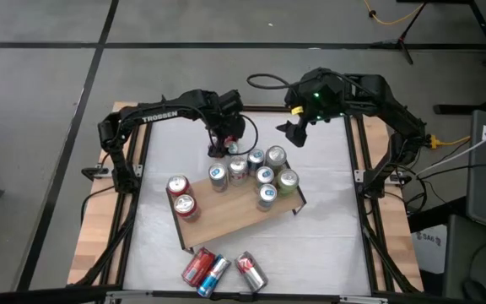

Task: Place canned beverage on shelf
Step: Put the blue soda can on the shelf aligned with the other blue soda can

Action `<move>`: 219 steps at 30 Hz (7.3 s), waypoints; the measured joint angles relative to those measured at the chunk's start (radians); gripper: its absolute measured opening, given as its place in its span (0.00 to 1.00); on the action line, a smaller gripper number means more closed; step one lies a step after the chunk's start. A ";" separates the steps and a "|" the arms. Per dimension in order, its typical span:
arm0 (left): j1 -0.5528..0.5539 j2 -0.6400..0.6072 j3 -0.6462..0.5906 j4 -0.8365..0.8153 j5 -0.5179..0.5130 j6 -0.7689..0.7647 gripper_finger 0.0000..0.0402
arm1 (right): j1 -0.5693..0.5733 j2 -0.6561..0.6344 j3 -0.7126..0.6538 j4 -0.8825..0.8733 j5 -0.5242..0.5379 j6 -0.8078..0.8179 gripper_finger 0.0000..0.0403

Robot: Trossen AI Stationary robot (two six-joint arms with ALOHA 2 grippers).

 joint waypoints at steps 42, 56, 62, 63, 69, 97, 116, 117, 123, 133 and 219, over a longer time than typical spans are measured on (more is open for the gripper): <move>-0.043 0.000 0.000 0.044 -0.088 0.000 0.98 | -0.001 0.000 0.000 0.008 0.000 -0.025 0.88; -0.043 -0.001 -0.001 0.039 -0.081 -0.002 0.98 | -0.001 0.000 0.000 0.039 0.000 -0.023 0.88; -0.042 -0.002 -0.078 0.096 -0.087 -0.001 0.98 | -0.001 0.000 0.000 0.052 0.000 -0.022 0.88; -0.042 -0.002 -0.089 0.104 -0.089 -0.001 0.98 | -0.001 0.000 0.000 0.062 0.000 -0.022 0.88; -0.048 -0.002 -0.144 0.175 -0.090 0.000 0.98 | -0.001 0.000 0.000 0.081 0.000 -0.022 0.88; -0.054 -0.001 -0.222 0.250 -0.169 0.007 0.97 | -0.001 0.001 0.000 0.080 0.000 -0.023 0.88; -0.054 -0.001 -0.222 0.250 -0.202 0.000 0.64 | -0.001 0.001 0.000 0.080 0.000 -0.023 0.88; -0.055 -0.001 -0.222 0.250 -0.202 0.000 0.61 | -0.001 0.001 0.000 0.079 0.000 -0.023 0.88; -0.054 -0.001 -0.222 0.250 -0.201 -0.001 0.54 | -0.001 0.001 0.000 0.080 0.000 -0.023 0.88; -0.054 -0.001 -0.222 0.250 -0.201 -0.001 0.54 | -0.001 0.001 0.000 0.079 0.000 -0.023 0.88; -0.400 -0.133 0.692 -0.298 0.181 0.088 0.55 | 0.000 0.001 0.000 0.078 -0.005 -0.023 0.88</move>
